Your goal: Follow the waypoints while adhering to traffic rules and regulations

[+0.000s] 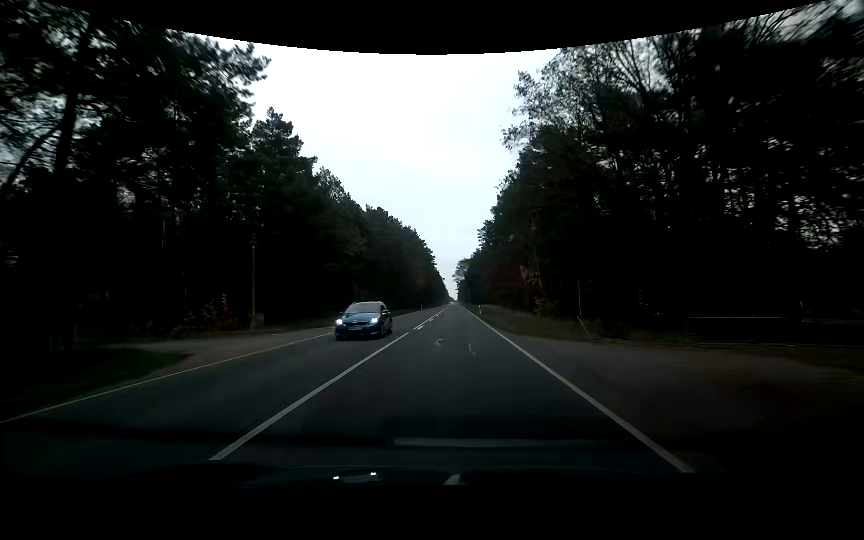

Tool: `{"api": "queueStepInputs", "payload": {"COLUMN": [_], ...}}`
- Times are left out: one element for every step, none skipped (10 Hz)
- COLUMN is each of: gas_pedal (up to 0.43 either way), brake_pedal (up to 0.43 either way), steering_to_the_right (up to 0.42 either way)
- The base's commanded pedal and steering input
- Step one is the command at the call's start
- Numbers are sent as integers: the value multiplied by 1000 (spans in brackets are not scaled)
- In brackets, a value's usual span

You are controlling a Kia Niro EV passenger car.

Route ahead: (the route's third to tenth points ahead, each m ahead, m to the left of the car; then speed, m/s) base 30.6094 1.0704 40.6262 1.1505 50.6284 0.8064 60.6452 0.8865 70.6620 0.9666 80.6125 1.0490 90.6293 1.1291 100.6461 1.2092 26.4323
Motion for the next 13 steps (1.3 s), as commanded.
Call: {"api": "queueStepInputs", "payload": {"gas_pedal": [268,268,268,268,268,268,268,268,268,280,280,287,299], "brake_pedal": [0,0,0,0,0,0,0,0,0,0,0,0,0], "steering_to_the_right": [-1,-1,-1,-1,-1,-1,-1,-1,-1,-1,-1,0,-1]}}
